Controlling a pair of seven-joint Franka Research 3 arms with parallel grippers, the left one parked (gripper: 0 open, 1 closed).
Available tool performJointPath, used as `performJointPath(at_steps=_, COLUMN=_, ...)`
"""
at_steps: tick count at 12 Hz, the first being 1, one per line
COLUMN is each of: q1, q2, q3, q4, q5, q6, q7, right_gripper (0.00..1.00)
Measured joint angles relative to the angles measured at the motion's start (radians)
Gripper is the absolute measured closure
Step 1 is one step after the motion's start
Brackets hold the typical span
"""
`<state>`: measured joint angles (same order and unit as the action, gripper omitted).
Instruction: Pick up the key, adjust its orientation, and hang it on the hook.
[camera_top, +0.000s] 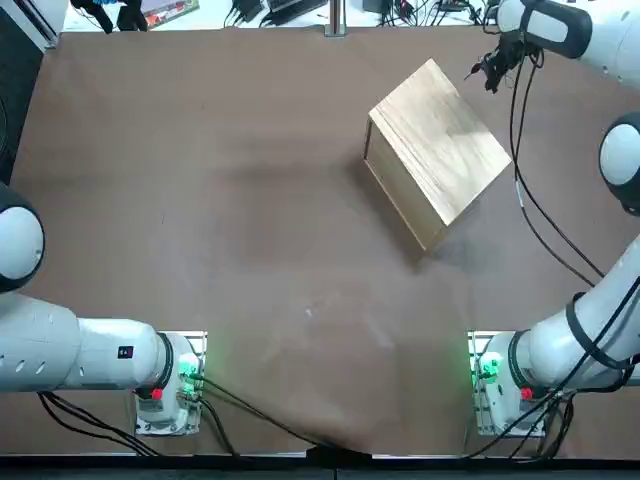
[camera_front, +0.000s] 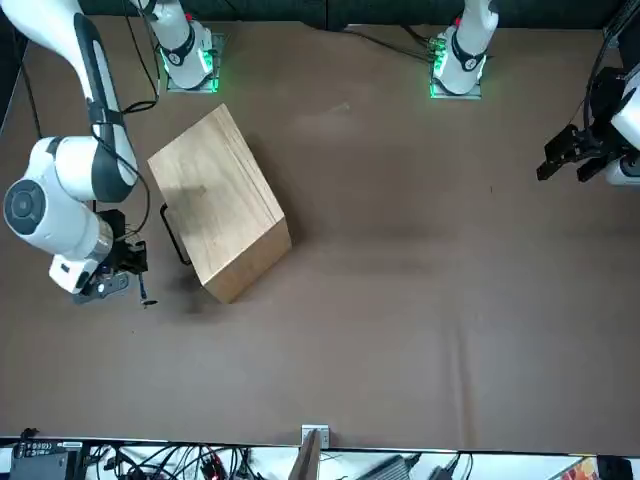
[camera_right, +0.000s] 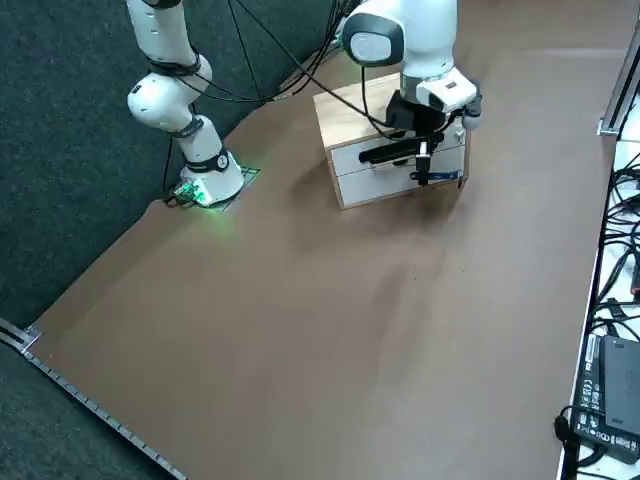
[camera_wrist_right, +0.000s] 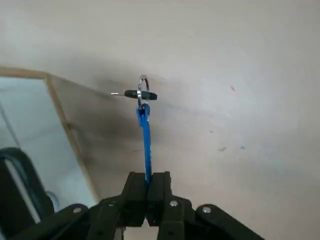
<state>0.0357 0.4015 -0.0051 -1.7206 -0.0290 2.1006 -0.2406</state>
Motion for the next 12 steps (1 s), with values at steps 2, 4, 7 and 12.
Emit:
performJointPath(at_steps=2, q1=0.02, q2=0.002, q3=0.0, q4=0.001, q5=0.0, q6=0.001, q7=-0.077, right_gripper=0.96)
performJointPath(at_steps=4, q1=0.036, q2=0.006, q3=0.0, q4=0.001, q5=0.0, q6=0.005, q7=-0.161, right_gripper=0.96)
performJointPath(at_steps=7, q1=0.062, q2=0.015, q3=0.0, q4=0.002, q5=0.0, q6=0.029, q7=-0.368, right_gripper=0.96)
performJointPath(at_steps=12, q1=0.072, q2=0.05, q3=0.0, q4=0.035, q5=0.0, q6=0.054, q7=-0.617, right_gripper=0.96)
